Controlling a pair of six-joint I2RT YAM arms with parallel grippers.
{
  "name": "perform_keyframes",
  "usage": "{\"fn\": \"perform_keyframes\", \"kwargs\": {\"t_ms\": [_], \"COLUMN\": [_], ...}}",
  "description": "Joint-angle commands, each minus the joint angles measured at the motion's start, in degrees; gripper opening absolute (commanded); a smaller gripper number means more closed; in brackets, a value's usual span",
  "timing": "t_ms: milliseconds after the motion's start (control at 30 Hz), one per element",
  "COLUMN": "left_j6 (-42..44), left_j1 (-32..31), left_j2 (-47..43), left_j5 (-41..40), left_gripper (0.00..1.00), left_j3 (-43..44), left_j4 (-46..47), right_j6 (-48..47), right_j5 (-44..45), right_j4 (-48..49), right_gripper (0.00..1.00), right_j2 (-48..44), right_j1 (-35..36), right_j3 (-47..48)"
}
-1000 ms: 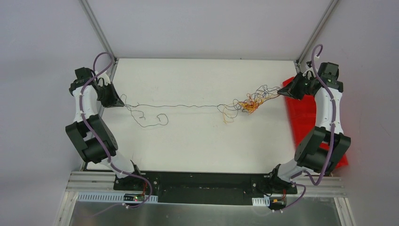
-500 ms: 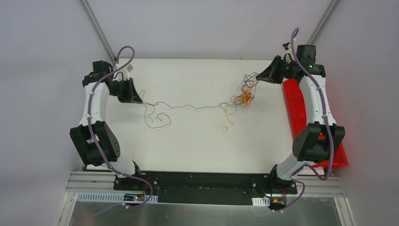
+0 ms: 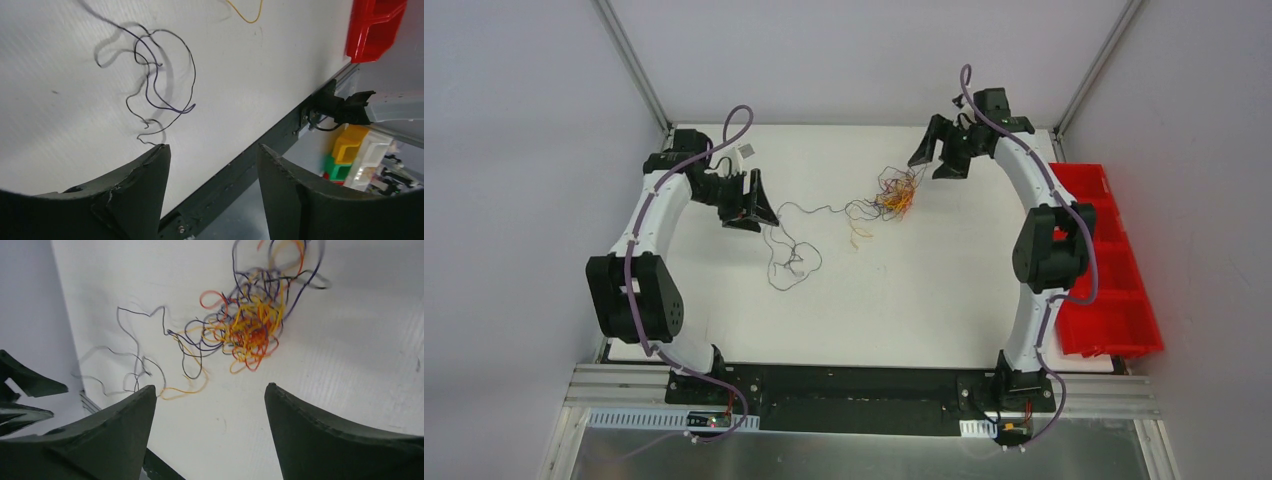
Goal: Untangle the cables
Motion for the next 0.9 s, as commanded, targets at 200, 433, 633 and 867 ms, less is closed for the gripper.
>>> {"fn": "perform_keyframes", "kwargs": {"t_ms": [200, 433, 633, 867], "left_j6": [-13.37, -13.06, -4.33, 0.27], "left_j1": [11.26, 16.49, 16.52, 16.90], "left_j2": [0.68, -1.61, 4.03, 16.34], "left_j5": [0.56, -9.27, -25.39, -25.14], "left_gripper": [0.70, 0.71, 0.72, 0.67], "left_j3": [-7.31, -8.43, -5.08, 0.74], "left_j4": [5.14, 6.96, 7.34, 8.56], "right_j6": [-13.24, -12.23, -10.47, -11.76], "right_j5": [4.05, 9.10, 9.49, 6.70], "right_j4": [-6.49, -1.14, -1.84, 1.38], "right_gripper": [0.81, 0.80, 0.78, 0.75], "right_j2": [-13.66, -9.95, -3.63, -2.32], "right_j1": [12.25, 28.24, 34.01, 34.73], "right_j3": [-13.79, -13.50, -7.28, -10.40]}}
